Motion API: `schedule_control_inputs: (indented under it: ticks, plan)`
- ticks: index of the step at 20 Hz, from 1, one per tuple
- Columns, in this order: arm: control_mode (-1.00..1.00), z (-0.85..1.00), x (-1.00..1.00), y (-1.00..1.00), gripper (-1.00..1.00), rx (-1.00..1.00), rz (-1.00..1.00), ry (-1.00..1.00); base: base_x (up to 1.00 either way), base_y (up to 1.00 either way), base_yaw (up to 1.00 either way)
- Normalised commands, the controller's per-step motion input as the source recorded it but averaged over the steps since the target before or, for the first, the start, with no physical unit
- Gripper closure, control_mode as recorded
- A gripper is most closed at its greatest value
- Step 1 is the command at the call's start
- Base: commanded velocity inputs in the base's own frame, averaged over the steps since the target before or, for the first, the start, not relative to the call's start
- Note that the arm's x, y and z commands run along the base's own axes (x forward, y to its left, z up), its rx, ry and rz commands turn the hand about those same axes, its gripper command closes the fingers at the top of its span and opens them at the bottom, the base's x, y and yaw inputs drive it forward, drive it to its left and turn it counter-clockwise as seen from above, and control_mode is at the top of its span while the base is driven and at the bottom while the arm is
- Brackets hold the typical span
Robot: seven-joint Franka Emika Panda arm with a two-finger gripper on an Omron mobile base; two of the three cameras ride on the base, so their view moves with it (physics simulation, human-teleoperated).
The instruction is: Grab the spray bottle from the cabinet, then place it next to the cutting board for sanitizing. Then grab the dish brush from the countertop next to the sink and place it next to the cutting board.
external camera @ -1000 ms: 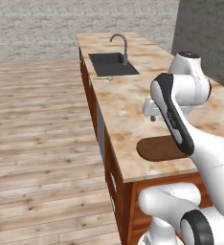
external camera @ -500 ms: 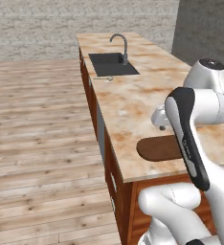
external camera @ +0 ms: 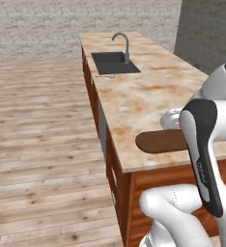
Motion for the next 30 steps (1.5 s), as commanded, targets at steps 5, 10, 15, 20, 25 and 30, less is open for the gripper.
schedule_control_inputs:
  ticks: [5,10,15,20,25,30]
  plan:
    - [1.0,0.0,0.0,0.0,-1.0,0.0,0.0,0.0,-0.14,0.6,0.12]
    - [1.0,0.0,0.0,0.0,-1.0,0.0,0.0,0.0,-0.06,0.99,0.26]
    - [1.0,0.0,0.0,0.0,-1.0,0.0,0.0,0.0,0.04,1.0,0.28]
    - [1.0,0.0,0.0,0.0,-1.0,0.0,0.0,0.0,0.0,0.93,0.65]
    - [1.0,0.0,0.0,0.0,-1.0,0.0,0.0,0.0,0.0,0.52,0.83]
    - [1.0,0.0,0.0,0.0,-1.0,0.0,0.0,0.0,0.19,0.45,0.78]
